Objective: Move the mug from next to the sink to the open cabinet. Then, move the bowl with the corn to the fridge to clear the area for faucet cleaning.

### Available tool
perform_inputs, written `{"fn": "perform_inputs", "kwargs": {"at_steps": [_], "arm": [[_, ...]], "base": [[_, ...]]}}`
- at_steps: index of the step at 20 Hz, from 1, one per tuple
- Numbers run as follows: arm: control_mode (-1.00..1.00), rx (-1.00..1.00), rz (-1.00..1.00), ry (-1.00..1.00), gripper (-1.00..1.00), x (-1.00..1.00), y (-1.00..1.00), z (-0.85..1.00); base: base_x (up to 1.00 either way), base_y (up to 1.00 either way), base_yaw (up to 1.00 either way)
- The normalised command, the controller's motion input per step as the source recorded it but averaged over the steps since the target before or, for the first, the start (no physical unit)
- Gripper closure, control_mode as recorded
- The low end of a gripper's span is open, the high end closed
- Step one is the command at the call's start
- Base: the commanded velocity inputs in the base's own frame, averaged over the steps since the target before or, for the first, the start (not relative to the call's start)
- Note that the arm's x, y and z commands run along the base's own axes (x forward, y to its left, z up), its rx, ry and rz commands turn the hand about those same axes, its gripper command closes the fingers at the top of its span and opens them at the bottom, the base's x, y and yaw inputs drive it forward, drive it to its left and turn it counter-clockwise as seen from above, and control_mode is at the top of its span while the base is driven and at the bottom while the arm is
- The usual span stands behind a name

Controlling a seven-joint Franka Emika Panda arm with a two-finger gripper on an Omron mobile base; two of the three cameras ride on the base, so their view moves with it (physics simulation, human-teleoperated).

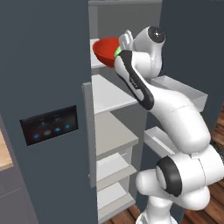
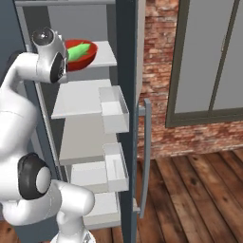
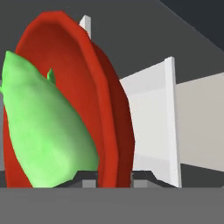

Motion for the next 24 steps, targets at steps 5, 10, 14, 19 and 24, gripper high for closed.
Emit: {"fn": "perform_inputs", "kwargs": {"at_steps": [5, 10, 14, 19, 24], "arm": [[-1.0, 0.05, 0.0, 0.0, 1.0, 0.7, 0.08, 0.07], [-1.0, 0.0, 0.0, 0.0, 1.0, 0.82, 0.23, 0.06], [-1.0, 0.0, 0.0, 0.0, 1.0, 0.86, 0.33, 0.0], [-1.0, 0.0, 0.0, 0.03, 1.0, 0.76, 0.29, 0.0], [-1.0, 0.0, 0.0, 0.0, -1.0, 0.5, 0.12, 0.0]], "base": [[0.0, 0.0, 0.0], [0.0, 0.0, 0.0], [0.0, 0.0, 0.0], [0.0, 0.0, 0.0], [0.0, 0.0, 0.0]]}}
